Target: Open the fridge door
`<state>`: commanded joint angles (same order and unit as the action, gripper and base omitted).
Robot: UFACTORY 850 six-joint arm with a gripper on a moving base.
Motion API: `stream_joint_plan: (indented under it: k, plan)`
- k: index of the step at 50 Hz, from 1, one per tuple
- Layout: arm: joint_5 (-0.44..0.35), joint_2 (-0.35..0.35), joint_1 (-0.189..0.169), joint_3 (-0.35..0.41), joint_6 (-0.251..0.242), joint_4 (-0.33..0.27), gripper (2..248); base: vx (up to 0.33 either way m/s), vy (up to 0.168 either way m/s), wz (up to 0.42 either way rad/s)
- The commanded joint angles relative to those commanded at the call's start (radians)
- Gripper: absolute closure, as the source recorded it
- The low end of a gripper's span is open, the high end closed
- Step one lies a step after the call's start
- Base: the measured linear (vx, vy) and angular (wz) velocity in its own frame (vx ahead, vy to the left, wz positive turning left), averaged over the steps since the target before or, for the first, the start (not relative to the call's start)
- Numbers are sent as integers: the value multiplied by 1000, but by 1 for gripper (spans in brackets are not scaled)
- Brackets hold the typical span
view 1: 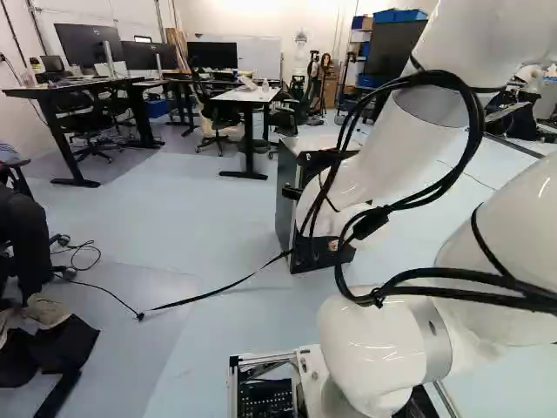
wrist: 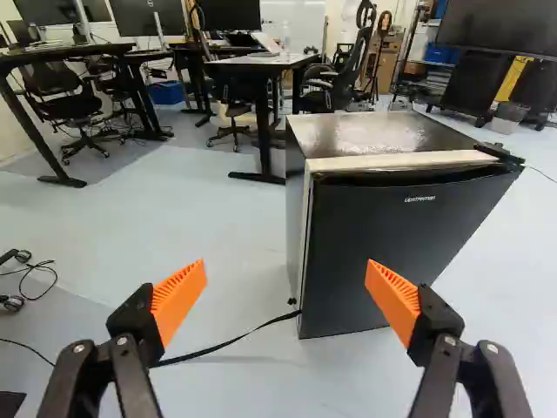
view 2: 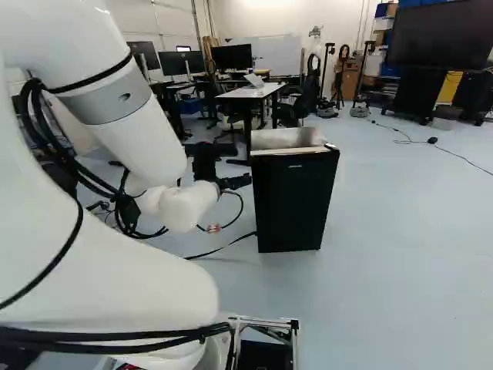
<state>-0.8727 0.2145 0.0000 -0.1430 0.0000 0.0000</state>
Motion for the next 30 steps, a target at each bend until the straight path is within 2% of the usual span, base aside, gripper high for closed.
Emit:
stream_joint_plan:
  k: [30]
  plan:
    - [0, -106, 0, -97, 0, 11, 3, 0, 0, 0]
